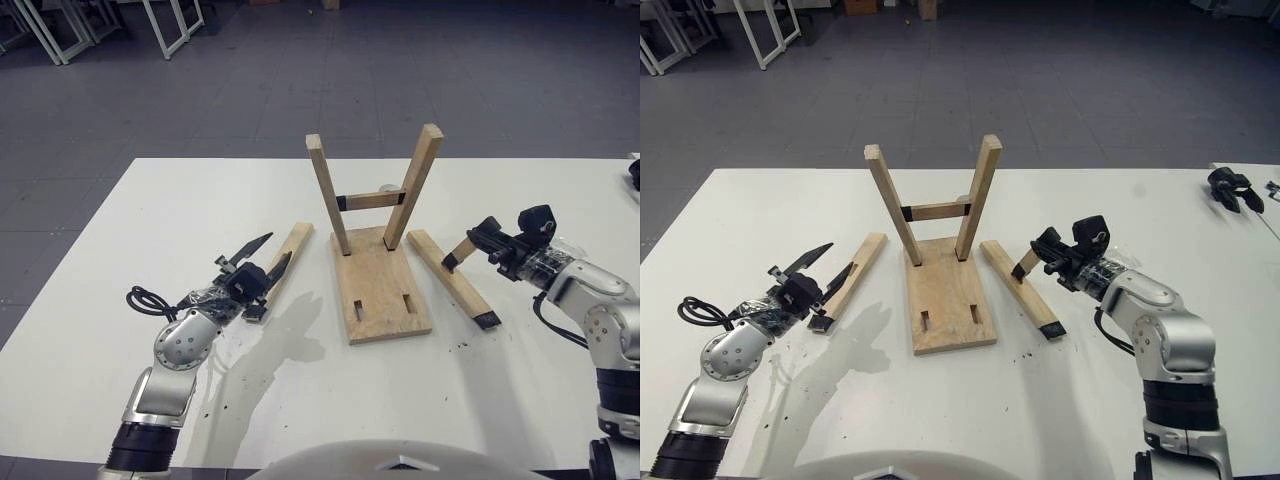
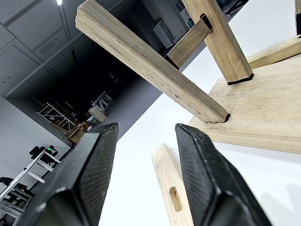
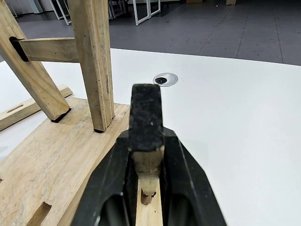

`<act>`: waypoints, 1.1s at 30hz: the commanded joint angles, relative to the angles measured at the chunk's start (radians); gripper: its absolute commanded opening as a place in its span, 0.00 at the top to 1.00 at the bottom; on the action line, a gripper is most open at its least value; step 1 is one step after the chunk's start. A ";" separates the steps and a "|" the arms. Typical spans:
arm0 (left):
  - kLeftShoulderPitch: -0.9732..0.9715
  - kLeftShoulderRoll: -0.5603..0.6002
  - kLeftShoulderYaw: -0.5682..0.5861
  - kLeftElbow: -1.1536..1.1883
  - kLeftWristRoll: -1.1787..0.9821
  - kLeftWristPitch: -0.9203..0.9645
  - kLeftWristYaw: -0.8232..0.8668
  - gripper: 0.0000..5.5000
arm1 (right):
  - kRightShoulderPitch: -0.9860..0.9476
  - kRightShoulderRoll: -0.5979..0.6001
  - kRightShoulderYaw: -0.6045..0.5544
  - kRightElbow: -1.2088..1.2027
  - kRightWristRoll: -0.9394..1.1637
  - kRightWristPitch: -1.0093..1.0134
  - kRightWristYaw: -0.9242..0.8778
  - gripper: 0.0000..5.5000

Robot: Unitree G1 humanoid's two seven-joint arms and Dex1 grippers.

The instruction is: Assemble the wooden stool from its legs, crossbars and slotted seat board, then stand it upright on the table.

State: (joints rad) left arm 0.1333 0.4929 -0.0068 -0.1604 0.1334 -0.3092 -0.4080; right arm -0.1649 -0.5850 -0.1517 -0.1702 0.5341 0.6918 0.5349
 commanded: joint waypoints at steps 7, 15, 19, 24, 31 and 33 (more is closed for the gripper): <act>0.013 -0.007 -0.007 -0.015 0.008 0.017 0.005 0.60 | 0.009 0.079 -0.047 -0.130 -0.026 -0.047 -0.114 0.93; 0.012 -0.008 -0.003 -0.015 0.004 0.023 0.001 0.60 | 0.063 0.070 -0.027 -0.162 -0.022 -0.007 -0.101 0.93; 0.010 -0.009 -0.004 -0.014 0.003 0.024 0.000 0.60 | 0.099 0.070 -0.006 -0.166 -0.034 0.003 -0.095 0.93; 0.007 -0.008 -0.004 -0.010 0.001 0.027 -0.001 0.60 | 0.131 0.062 0.008 -0.105 -0.078 -0.030 -0.083 0.93; 0.006 -0.012 -0.009 -0.008 0.002 0.027 0.000 0.60 | 0.135 0.097 -0.077 -0.040 -0.026 0.038 -0.124 0.93; 0.005 -0.013 -0.009 -0.005 0.002 0.025 0.000 0.60 | 0.120 0.120 -0.111 -0.041 0.009 0.049 -0.143 0.93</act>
State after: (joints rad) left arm 0.1458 0.4798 -0.0077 -0.1638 0.1326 -0.2882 -0.4076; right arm -0.0639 -0.4876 -0.2443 -0.2461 0.5266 0.6790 0.4231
